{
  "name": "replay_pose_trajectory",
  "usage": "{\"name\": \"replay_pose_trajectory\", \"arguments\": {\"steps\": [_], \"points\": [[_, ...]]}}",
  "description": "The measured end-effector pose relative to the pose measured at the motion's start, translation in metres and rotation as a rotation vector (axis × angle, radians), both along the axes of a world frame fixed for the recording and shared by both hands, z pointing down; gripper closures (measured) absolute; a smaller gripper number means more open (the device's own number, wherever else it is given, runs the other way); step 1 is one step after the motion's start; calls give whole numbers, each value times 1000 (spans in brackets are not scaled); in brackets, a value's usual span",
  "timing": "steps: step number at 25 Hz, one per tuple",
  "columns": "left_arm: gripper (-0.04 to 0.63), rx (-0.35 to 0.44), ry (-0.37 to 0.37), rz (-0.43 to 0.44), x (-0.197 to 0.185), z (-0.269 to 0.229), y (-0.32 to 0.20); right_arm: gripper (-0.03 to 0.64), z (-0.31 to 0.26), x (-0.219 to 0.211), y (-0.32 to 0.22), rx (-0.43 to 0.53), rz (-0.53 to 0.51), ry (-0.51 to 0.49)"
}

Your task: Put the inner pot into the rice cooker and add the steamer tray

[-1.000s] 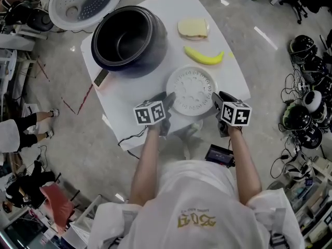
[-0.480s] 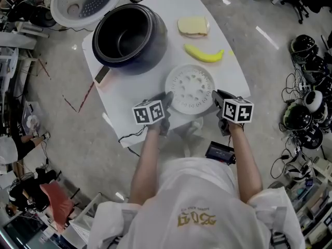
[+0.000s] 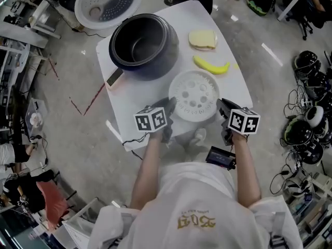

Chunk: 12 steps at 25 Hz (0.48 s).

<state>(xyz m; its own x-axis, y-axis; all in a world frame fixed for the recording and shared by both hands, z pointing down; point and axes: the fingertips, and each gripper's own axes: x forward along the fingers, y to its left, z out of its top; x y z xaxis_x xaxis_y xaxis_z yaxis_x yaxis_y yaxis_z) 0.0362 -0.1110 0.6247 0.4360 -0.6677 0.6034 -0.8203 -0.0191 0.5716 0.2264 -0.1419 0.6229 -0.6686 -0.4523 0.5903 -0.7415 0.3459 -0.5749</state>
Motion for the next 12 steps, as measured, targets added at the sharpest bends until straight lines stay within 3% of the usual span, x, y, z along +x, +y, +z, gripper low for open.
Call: {"name": "replay_pose_trajectory", "arguments": {"steps": [12], "points": [[522, 177, -24, -42, -24, -92, -7, 560, -85, -22, -9, 132, 0, -125]]}}
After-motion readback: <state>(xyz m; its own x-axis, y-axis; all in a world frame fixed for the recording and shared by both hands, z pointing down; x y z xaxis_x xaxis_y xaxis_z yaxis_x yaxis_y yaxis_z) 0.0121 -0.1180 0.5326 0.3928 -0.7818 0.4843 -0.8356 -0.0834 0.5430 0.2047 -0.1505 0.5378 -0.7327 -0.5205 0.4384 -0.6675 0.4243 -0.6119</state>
